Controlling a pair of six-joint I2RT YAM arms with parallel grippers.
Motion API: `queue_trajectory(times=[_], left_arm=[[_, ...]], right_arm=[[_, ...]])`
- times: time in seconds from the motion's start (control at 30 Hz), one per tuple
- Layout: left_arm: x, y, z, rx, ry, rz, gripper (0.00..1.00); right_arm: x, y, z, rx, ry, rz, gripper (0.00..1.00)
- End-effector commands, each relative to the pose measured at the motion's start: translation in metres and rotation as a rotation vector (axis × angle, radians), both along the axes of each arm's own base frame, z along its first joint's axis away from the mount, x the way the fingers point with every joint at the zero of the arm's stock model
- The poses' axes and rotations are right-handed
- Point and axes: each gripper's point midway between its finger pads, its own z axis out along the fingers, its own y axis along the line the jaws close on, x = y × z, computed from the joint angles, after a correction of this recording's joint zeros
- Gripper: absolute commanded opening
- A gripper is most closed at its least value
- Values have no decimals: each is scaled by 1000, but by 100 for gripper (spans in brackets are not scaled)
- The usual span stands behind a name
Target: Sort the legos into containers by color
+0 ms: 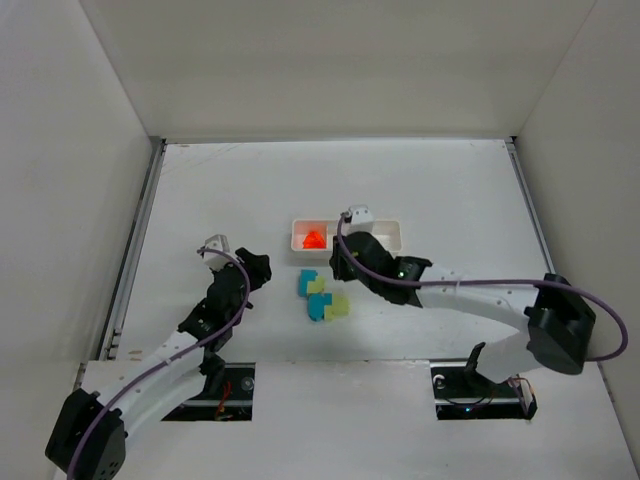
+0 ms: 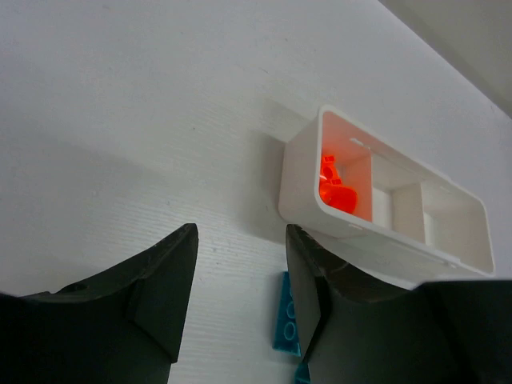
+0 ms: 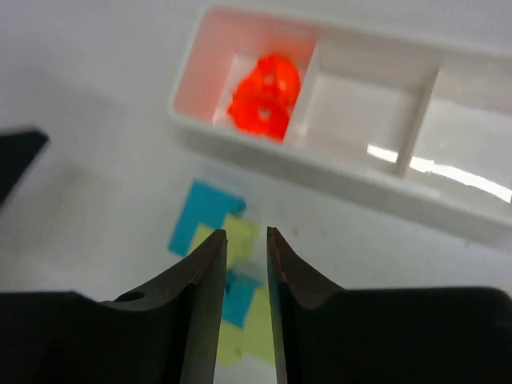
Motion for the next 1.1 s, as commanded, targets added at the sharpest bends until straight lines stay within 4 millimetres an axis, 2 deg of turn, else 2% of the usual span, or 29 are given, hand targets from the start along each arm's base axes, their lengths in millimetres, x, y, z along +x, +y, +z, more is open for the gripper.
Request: queue_trajectory(times=[0.0,0.07,0.13,0.33,0.5,0.63,0.83,1.07], left_arm=[[-7,-16,32,-38,-4,-63,44],[-16,-20,36,-23,39,-107,43],[-29,-25,35,-17,105,-153,42],[-56,-34,18,-56,289,-222,44],[-74,-50,-3,-117,402,-292,49],[-84,-56,-4,-154,435,-338,54],[-101,-63,-19,-178,511,-406,64],[-108,-65,-32,-156,547,-426,66]], right_arm=[[-48,-16,-27,-94,28,116,40],[-69,-26,-38,-132,48,153,52],[-85,-31,-48,-168,67,190,60],[-104,-33,-68,-281,86,300,67],[-101,-17,-83,-392,43,417,72],[-92,-9,-89,-429,-4,469,77],[-83,8,-94,-399,-43,555,80],[-76,22,-103,-363,-28,615,78]])
